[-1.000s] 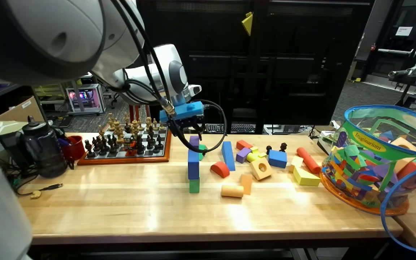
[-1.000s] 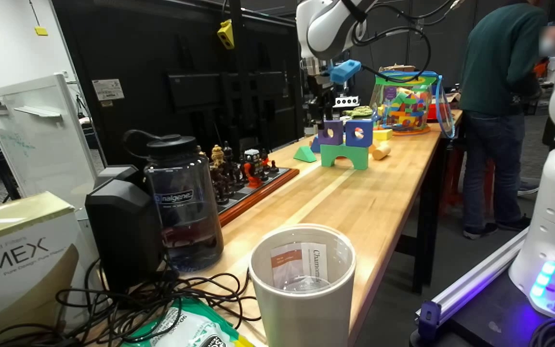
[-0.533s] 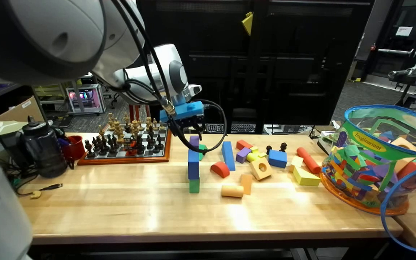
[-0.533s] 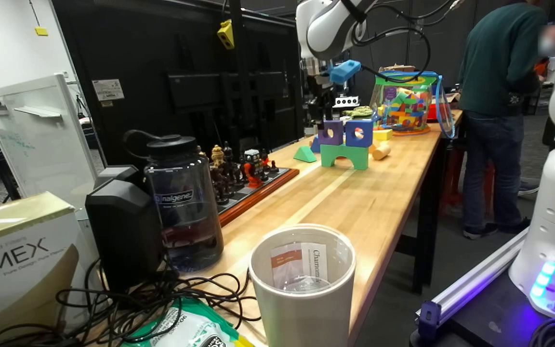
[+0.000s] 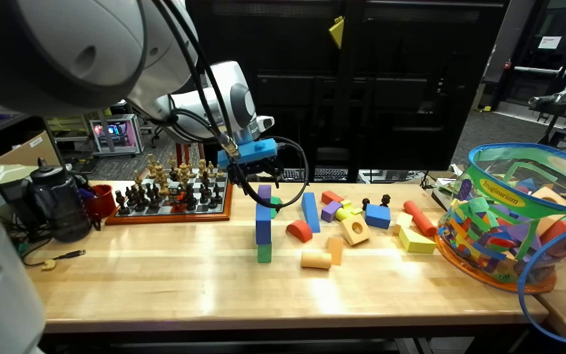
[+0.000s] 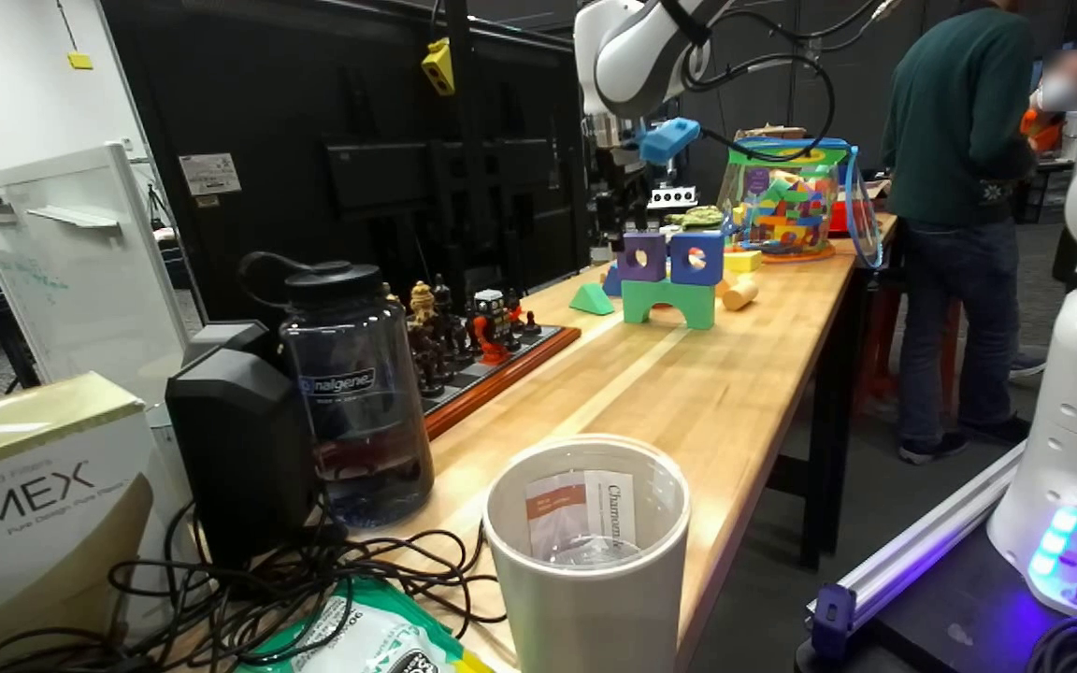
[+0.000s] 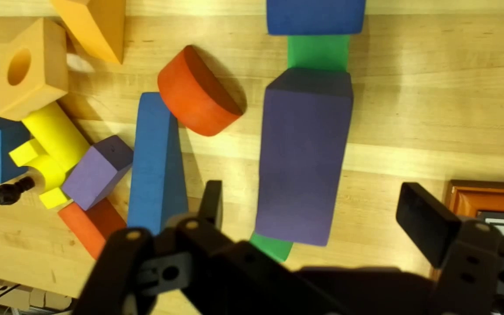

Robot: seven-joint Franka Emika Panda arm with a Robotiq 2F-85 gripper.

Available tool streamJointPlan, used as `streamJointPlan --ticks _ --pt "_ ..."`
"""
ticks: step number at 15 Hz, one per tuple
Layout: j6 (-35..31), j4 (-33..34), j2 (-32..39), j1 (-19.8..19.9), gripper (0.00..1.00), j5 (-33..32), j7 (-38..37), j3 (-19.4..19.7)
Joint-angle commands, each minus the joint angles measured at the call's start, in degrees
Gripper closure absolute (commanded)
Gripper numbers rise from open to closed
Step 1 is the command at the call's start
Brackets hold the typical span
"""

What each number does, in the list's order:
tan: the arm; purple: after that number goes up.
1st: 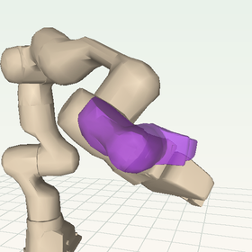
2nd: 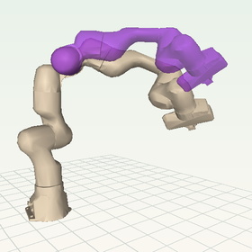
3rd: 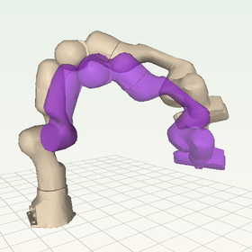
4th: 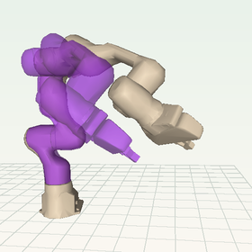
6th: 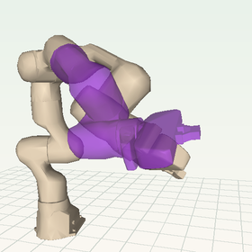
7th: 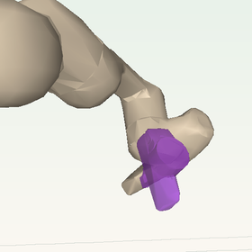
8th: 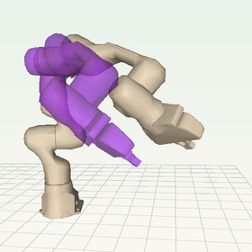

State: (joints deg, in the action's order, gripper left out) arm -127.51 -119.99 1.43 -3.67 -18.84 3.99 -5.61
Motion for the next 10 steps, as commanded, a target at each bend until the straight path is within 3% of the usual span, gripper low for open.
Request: streamJointPlan --ticks 1,10 --pt "-0.4 -0.3 -1.5 -0.5 0.0 0.4 0.2 0.3" --pt "-1.1 -0.1 -4.4 -0.2 0.0 1.6 1.1 0.6"
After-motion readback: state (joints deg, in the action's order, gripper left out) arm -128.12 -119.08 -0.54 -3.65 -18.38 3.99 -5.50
